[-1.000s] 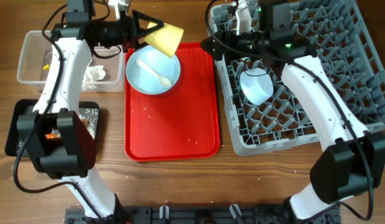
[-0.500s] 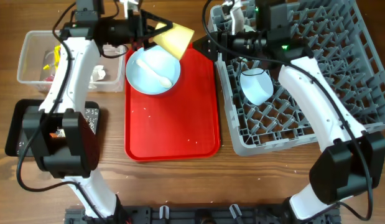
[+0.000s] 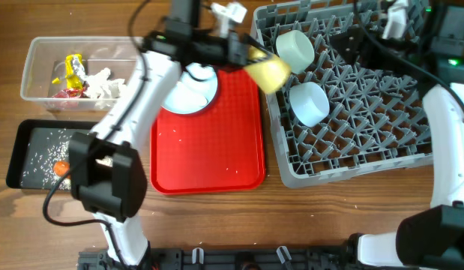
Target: Sort waste into correct bins and load items into the dishwasher rack
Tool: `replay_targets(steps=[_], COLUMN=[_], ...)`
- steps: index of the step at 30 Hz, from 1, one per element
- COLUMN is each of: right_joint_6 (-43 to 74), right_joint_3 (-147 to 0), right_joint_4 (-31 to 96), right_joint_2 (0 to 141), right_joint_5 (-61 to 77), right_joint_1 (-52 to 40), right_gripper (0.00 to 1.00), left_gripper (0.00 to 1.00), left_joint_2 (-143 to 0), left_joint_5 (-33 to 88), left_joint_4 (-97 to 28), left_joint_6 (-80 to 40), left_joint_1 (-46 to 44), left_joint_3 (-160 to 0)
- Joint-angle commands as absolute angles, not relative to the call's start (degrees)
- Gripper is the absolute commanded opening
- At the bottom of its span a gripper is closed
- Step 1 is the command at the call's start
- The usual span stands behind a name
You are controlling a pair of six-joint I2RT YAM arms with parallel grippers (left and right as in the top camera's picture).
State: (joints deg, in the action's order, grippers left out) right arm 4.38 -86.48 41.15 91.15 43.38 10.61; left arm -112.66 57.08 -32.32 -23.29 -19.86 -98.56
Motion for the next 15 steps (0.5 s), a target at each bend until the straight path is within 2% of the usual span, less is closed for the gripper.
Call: replay_targets(steps=[1,8,15], right_joint_6=[3.0,3.0,1.5], right_joint_3=[-86.8,-86.8,-86.8], right_joint_4=[41.2,41.5,43.0], right_joint_2=[88.8,88.8,88.8], right_joint_5=[42.9,42.9,41.6], right_joint_1=[15.3,16.7,16.7], right_gripper=[0.77,0.78,0.78], left_gripper=[0.54,0.53,0.52], left_joint_2=[-112.0,-114.4,-117.3], left_joint_5=[34.3,1.2,-4.2], left_joint_4=[-31.7,-34.6,-35.0], left_joint_6=[-20.1,-6.4,-3.4], left_joint_1=[-32.8,-52.9,-58.7], left_joint_3=[-98.7,-98.7,-98.7])
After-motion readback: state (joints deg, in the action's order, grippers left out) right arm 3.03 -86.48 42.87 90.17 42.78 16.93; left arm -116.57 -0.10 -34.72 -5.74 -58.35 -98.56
